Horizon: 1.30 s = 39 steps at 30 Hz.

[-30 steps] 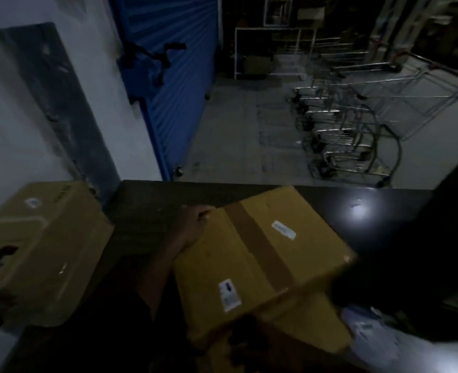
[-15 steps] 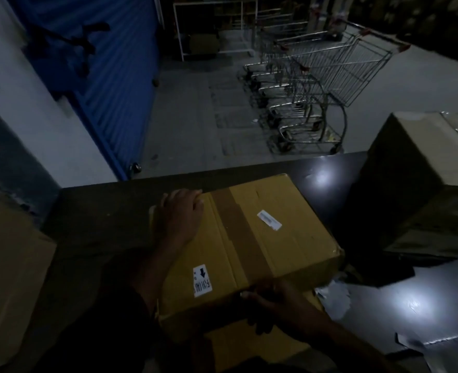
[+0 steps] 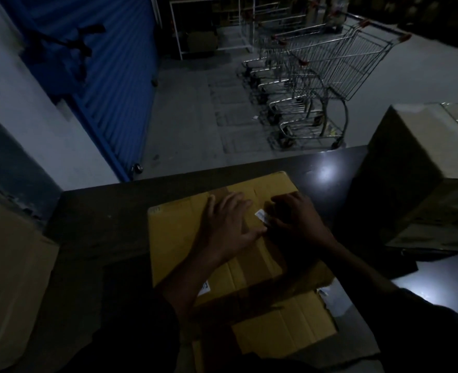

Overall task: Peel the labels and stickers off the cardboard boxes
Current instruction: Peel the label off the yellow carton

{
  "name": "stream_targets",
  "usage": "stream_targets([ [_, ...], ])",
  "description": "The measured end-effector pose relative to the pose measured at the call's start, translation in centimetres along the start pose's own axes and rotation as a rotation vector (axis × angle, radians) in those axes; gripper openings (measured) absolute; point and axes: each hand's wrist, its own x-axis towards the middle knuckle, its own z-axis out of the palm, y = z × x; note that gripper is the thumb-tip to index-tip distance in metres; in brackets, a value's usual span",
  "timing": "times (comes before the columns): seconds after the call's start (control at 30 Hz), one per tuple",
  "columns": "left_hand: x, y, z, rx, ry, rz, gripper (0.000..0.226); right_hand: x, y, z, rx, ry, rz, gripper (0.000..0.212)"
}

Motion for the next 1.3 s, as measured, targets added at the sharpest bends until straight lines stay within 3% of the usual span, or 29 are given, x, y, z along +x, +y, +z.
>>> stream_targets([
  [0.2,-0.1,-0.8,0.2,-0.065,0.017,0.006,0.079,2.5,0.1,-0.5,-0.080,-0.142,-0.135,0.044],
  [0.37,-0.1,-0.8,0.3,-0.062,0.035,0.012,0.079,2.3,0.3,-0.8,-0.073,-0.158,-0.182,0.037],
  [0.73,-0.2,-0.6,0.1,-0.075,0.025,0.010,0.077,2.5,-0.4,-0.8,-0.102,-0.163,-0.145,0.033],
  [0.83,-0.2,-0.7,-0.1,-0.080,0.029,0.015,0.078,1.9,-1.0,-1.0,-0.069,-0.165,-0.147,0.023],
  [0.93,-0.2,-1.0,0.0,-0.103,0.046,0.021,0.068,-0.7,-1.0,-0.9,0.108,-0.052,-0.048,0.016],
  [1.1,-0.2,-1.1,0.1,-0.161,0.088,0.015,0.046,-5.4,0.8,1.1,0.309,0.363,0.061,0.018],
  [1.3,0.8,0.2,-0.3,-0.117,0.058,-0.005,0.041,-5.9,2.2,2.0,0.163,0.388,0.034,0.015],
])
